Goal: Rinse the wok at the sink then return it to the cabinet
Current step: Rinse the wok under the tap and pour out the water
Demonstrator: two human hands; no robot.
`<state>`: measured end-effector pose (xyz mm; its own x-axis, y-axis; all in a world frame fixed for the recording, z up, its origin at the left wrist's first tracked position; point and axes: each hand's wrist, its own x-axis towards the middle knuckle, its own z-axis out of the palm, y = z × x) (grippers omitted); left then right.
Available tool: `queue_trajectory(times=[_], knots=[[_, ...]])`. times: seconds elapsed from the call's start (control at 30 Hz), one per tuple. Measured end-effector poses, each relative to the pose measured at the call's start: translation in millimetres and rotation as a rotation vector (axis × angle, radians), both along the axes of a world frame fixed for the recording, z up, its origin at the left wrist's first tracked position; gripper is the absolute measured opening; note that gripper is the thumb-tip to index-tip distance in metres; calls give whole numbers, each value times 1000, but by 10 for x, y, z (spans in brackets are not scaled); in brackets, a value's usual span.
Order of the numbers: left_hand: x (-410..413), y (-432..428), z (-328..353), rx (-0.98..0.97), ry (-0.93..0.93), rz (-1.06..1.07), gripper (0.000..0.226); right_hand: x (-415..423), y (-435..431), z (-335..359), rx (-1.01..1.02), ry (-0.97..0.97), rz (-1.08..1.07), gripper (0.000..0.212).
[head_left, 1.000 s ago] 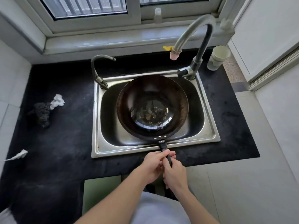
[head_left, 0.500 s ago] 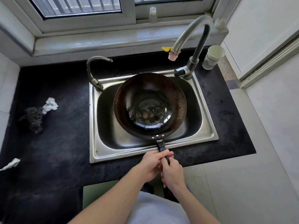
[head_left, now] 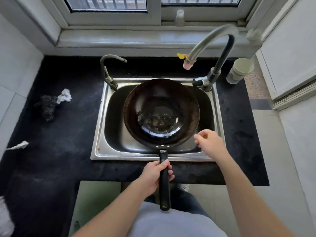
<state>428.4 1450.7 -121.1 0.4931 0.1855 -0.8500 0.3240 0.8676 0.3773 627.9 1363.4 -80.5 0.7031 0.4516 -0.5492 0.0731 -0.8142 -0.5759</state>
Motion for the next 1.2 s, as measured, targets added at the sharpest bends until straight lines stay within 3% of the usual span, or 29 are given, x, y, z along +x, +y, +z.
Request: queue_trajectory(times=[0.13,0.27,0.37,0.6,1.03,1.2], knots=[[54,-108,46,45,76,90,17,607,298,217,158,-180,-11,32],[95,-160,75,97,112,131,17,962,645,334,277,-167,39,50],[117,-190,94,122,122,139,17,1062,837,338,250,-172,147,44],[137,-226,157,135,138,154,17,1094,904,330,206,-134,169,68],[135,-240,182,132,139,148,20,1089,968,279,188,-161,233,57],[126,-237,182,133,135,144,20,1072,972,287,182,-151,206,66]])
